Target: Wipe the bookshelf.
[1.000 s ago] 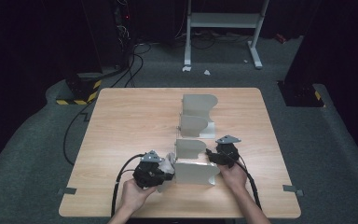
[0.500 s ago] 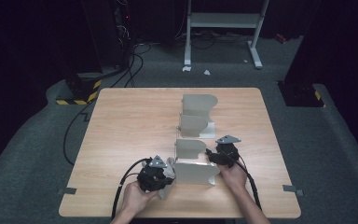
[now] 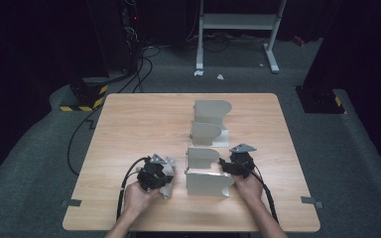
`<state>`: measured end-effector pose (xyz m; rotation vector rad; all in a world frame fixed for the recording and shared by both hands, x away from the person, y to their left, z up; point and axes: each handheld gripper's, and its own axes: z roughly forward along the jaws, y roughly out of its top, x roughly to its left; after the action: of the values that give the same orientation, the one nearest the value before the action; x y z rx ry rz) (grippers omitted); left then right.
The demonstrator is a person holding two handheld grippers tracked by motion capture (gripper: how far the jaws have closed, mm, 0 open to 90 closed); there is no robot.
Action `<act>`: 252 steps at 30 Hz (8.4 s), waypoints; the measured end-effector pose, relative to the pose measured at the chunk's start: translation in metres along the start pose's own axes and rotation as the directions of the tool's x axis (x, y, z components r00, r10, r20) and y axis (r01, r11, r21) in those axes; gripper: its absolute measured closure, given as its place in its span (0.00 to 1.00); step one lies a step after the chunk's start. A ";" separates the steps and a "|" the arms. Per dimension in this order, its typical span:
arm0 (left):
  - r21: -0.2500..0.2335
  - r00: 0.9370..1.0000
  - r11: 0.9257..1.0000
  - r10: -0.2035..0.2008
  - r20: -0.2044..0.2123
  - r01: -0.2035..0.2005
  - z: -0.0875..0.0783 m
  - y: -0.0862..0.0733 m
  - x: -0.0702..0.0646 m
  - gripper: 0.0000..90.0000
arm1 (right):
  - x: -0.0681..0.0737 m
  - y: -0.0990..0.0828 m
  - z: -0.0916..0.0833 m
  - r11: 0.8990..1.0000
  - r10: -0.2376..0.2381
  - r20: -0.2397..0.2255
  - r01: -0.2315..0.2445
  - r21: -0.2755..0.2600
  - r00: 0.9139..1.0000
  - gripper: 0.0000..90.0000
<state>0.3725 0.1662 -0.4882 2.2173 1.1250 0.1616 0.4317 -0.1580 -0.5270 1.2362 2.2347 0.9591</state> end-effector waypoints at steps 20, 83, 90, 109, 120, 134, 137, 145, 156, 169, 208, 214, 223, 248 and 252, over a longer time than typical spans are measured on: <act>-0.062 0.967 0.991 -0.130 -0.217 0.119 -0.027 0.050 0.094 0.95 | 0.001 0.000 0.000 1.000 -0.007 -0.008 0.007 0.000 1.000 0.46; -0.035 1.000 0.999 -0.003 -0.026 0.003 0.019 -0.012 -0.062 0.22 | -0.009 0.090 0.007 0.988 -0.148 -0.168 0.154 0.022 0.975 0.73; -0.021 0.999 1.000 -0.013 -0.039 0.013 0.020 -0.010 -0.053 0.22 | -0.011 0.094 -0.002 0.980 -0.197 -0.147 0.191 -0.053 0.969 0.84; -0.017 0.997 0.999 -0.051 -0.056 0.050 0.021 -0.005 -0.040 0.25 | -0.021 0.100 -0.005 0.982 -0.188 -0.175 0.181 -0.057 0.966 0.76; -0.031 0.997 0.998 -0.055 -0.048 0.053 0.018 -0.005 -0.040 0.25 | -0.014 0.121 -0.010 0.978 -0.208 -0.169 0.200 -0.065 0.963 0.78; -0.041 0.995 0.996 -0.079 -0.062 0.077 0.014 0.000 -0.031 0.26 | -0.007 0.128 -0.011 0.958 -0.287 -0.185 0.286 -0.034 0.940 0.92; -0.069 0.991 0.993 -0.106 -0.082 0.101 0.009 0.001 -0.024 0.26 | -0.007 0.128 -0.011 0.960 -0.279 -0.185 0.278 -0.031 0.942 0.94; -0.076 0.986 0.990 -0.129 -0.108 0.121 0.005 0.000 -0.016 0.26 | -0.007 0.126 -0.015 0.962 -0.272 -0.161 0.273 -0.020 0.949 0.96; -0.075 0.981 0.986 -0.159 -0.107 0.151 0.007 0.001 -0.013 0.24 | -0.008 0.128 -0.015 0.979 -0.202 -0.118 0.205 0.013 0.972 1.00; -0.096 0.974 0.976 -0.203 -0.104 0.193 0.006 0.004 -0.016 0.21 | 0.005 0.140 -0.008 0.995 -0.079 -0.021 0.080 0.056 0.997 1.00; -0.073 0.947 0.963 -0.269 -0.174 0.260 0.039 0.037 -0.045 0.06 | -0.071 0.060 0.002 0.991 0.078 0.050 -0.083 0.108 0.996 0.82; -0.075 0.949 0.963 -0.267 -0.169 0.258 0.038 0.036 -0.041 0.06 | -0.077 0.069 -0.002 0.994 0.092 0.090 -0.097 0.052 0.992 0.67; -0.087 0.943 0.960 -0.279 -0.180 0.267 0.032 0.032 -0.031 0.09 | -0.085 0.067 0.017 0.989 0.132 0.100 -0.137 0.047 0.986 0.64; -0.130 0.930 0.957 -0.284 -0.233 0.260 0.018 0.026 -0.018 0.28 | -0.086 0.071 -0.002 0.990 0.128 0.107 -0.133 0.036 0.986 0.58; -0.136 0.929 0.956 -0.285 -0.238 0.258 0.017 0.026 -0.019 0.32 | -0.087 0.082 -0.011 0.992 0.123 0.090 -0.126 0.033 0.988 0.58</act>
<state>0.3844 0.1322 -0.4829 1.9642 1.5168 0.3867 0.5164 -0.2060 -0.4571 1.4210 2.1388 0.8927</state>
